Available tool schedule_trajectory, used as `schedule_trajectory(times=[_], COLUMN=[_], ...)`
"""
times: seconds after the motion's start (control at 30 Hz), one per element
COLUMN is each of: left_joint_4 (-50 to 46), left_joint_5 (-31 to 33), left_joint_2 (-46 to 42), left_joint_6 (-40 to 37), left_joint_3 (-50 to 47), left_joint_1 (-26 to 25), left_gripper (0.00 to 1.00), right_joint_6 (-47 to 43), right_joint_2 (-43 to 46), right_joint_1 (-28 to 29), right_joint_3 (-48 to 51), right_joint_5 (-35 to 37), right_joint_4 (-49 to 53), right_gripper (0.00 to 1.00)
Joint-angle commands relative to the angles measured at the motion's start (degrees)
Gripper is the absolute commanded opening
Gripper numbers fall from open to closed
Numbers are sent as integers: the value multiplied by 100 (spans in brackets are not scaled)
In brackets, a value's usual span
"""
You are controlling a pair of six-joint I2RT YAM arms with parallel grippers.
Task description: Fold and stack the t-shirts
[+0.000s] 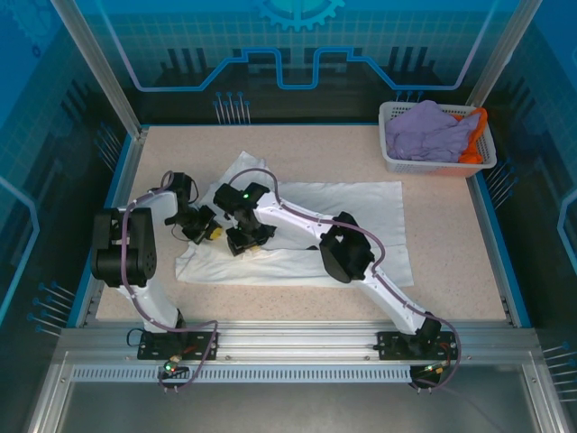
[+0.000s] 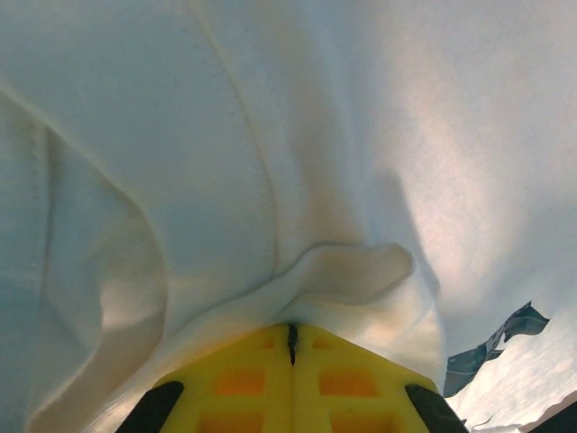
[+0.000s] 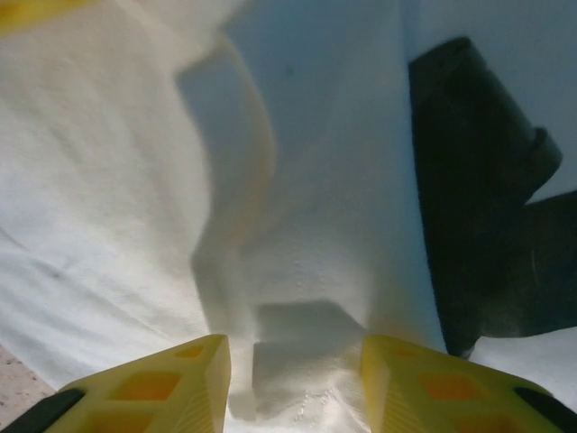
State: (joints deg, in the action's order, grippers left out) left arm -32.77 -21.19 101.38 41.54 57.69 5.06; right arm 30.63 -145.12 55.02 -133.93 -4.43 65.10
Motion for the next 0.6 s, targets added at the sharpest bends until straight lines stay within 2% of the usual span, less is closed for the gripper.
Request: schedule_trajectory(times=[0.0, 0.3, 0.57], left_joint_4=[-215, -340, -438], left_joint_5=[115, 228, 247], left_joint_2=[-98, -328, -494], left_joint_6=[-114, -157, -112], left_joint_3=[152, 172, 310], left_joint_1=[-74, -75, -75], left_gripper=[5, 0, 0], right_joint_6=[-35, 7, 269], right_joint_2=[-119, 164, 678], right_joint_1=[42, 17, -173], right_joint_3=[-221, 55, 618], right_joint_5=[82, 193, 230], right_joint_4=[274, 187, -161], right_gripper=[38, 19, 13])
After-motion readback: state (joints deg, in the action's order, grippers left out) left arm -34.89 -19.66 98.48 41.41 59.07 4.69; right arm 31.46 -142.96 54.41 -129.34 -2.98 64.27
